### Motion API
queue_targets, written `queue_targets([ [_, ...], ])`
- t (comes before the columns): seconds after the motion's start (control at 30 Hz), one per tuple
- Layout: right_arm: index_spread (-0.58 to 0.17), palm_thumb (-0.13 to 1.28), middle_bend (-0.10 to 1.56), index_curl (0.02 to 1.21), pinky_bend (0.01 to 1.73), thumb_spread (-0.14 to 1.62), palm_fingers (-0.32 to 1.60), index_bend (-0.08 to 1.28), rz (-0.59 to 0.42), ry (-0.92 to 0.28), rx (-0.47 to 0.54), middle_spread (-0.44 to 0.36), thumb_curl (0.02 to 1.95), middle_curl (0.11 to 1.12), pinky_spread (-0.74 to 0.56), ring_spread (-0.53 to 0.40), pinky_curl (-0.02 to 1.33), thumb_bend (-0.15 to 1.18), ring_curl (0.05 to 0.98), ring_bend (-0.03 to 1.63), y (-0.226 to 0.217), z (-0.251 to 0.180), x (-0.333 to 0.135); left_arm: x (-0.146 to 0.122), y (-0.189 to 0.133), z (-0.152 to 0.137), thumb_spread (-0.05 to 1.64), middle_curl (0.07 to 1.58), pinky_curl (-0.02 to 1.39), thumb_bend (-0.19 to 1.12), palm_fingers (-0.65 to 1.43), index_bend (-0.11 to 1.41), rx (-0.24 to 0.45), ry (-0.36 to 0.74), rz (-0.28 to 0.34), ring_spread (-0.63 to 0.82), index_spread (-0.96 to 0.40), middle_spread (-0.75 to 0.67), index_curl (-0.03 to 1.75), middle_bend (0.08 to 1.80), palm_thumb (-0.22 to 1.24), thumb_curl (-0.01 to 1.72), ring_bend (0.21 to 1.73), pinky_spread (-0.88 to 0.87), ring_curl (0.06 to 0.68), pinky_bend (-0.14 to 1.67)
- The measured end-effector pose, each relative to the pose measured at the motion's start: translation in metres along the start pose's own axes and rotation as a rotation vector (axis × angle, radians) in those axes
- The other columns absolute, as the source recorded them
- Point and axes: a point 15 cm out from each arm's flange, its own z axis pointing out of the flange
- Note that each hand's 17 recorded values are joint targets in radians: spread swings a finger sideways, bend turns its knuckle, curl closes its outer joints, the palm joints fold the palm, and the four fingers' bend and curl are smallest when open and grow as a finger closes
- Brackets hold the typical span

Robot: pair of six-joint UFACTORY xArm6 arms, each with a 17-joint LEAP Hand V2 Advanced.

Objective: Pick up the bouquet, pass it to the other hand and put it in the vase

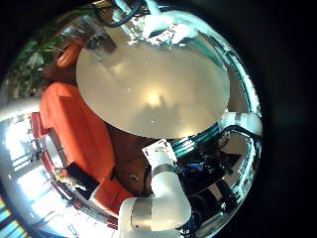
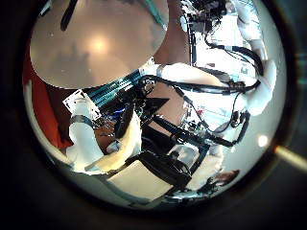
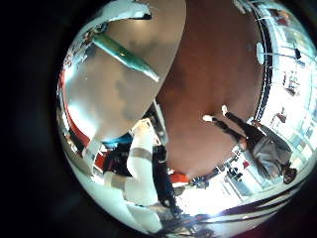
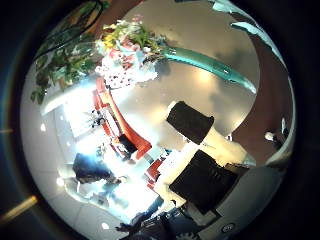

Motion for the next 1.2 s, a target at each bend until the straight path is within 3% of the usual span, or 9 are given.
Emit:
queue_targets([
  [0.47,-0.286,0.57,0.45,0.37,0.67,1.1,0.46,0.19,0.033,0.08,-0.007,-0.096,0.39,0.43,0.1,-0.17,0.0,-0.02,0.218,0.92,-0.054,0.052,0.008,-0.004,-0.006,-0.001,1.08,0.3,0.28,-0.02,0.09,0.19,0.01,0.004,0.022,0.58,0.03,0.43,0.37,0.19,0.38,0.34,0.42,0.54,0.206,0.19],
  [0.7,-0.284,0.57,0.45,0.39,0.68,1.1,0.45,0.19,0.032,0.089,-0.073,-0.096,0.4,0.44,0.09,-0.171,0.0,-0.02,0.223,0.91,-0.063,0.083,0.005,-0.006,-0.009,-0.002,1.08,0.3,0.28,-0.02,0.09,0.19,0.007,0.004,0.022,0.58,0.03,0.43,0.37,0.19,0.38,0.34,0.42,0.54,0.206,0.19],
  [1.2,-0.29,0.57,0.46,0.41,0.67,1.09,0.47,0.2,0.021,0.142,-0.098,-0.114,0.4,0.45,0.09,-0.185,-0.01,-0.02,0.24,0.92,-0.082,0.11,0.005,-0.007,-0.017,-0.001,1.08,0.3,0.28,-0.02,0.09,0.19,-0.002,0.011,0.014,0.58,0.03,0.43,0.37,0.19,0.38,0.34,0.42,0.54,0.206,0.19],
])
